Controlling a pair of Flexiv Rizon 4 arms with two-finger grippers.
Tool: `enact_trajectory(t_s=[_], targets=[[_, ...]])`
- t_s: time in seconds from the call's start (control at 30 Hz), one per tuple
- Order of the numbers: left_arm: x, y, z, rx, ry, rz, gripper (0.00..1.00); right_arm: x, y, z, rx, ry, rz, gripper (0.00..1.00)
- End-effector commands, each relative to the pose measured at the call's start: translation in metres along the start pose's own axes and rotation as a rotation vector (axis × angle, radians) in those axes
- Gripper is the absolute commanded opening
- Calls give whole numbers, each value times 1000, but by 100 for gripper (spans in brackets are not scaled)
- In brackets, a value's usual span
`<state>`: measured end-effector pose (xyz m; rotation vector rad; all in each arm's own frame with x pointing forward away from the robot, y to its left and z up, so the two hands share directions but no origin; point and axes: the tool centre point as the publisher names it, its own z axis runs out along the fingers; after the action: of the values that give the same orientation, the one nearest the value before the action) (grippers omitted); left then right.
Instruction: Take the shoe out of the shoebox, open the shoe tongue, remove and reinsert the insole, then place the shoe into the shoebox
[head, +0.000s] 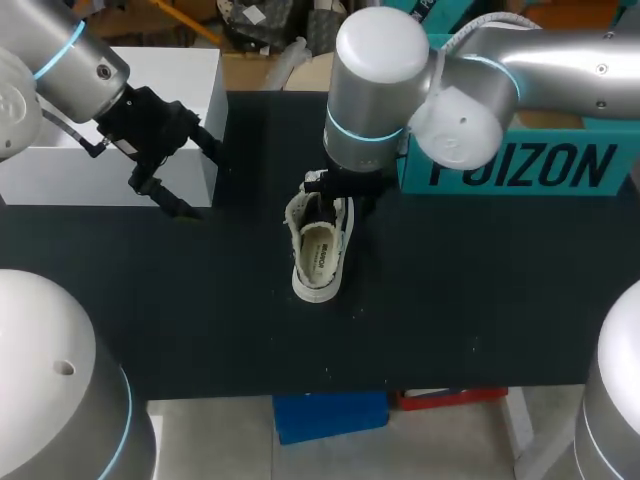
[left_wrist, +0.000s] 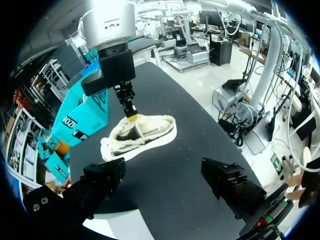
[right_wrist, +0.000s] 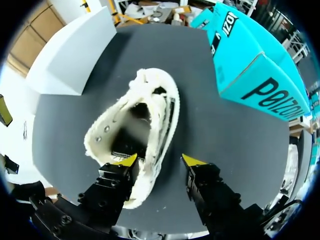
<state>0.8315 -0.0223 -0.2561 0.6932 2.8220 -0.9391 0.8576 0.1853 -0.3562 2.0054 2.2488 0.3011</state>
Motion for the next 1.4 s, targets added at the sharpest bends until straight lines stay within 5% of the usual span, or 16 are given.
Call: enact_trajectory(t_s=[0.03, 0.3, 0.37, 0.47, 0.8, 0.87, 0.97, 1.17, 1.4], targets=[[1, 0, 0, -3, 0, 0, 100, 1, 7, 18, 19, -2, -6, 49], [1, 0, 0, -3, 0, 0, 100, -4, 9, 38, 43, -25, -16, 50], [1, 0, 0, -3, 0, 0, 100, -6, 7, 46, 57, -50, -26, 59], [1, 0, 0, -3, 0, 0, 100, -8, 4, 53, 63, -65, -22, 51], [1, 0, 0, -3, 0, 0, 100, -12, 0, 76, 84, -73, -6, 46], [1, 0, 0, -3, 0, 0, 100, -13, 0, 76, 86, -72, -5, 39], [1, 0, 0, -3, 0, 0, 100, -13, 0, 77, 93, -74, -3, 0], [1, 0, 0, -3, 0, 0, 100, -14, -2, 71, 101, -75, -4, 0], [1, 0, 0, -3, 0, 0, 100, -24, -6, 27, 125, -109, -58, 0]])
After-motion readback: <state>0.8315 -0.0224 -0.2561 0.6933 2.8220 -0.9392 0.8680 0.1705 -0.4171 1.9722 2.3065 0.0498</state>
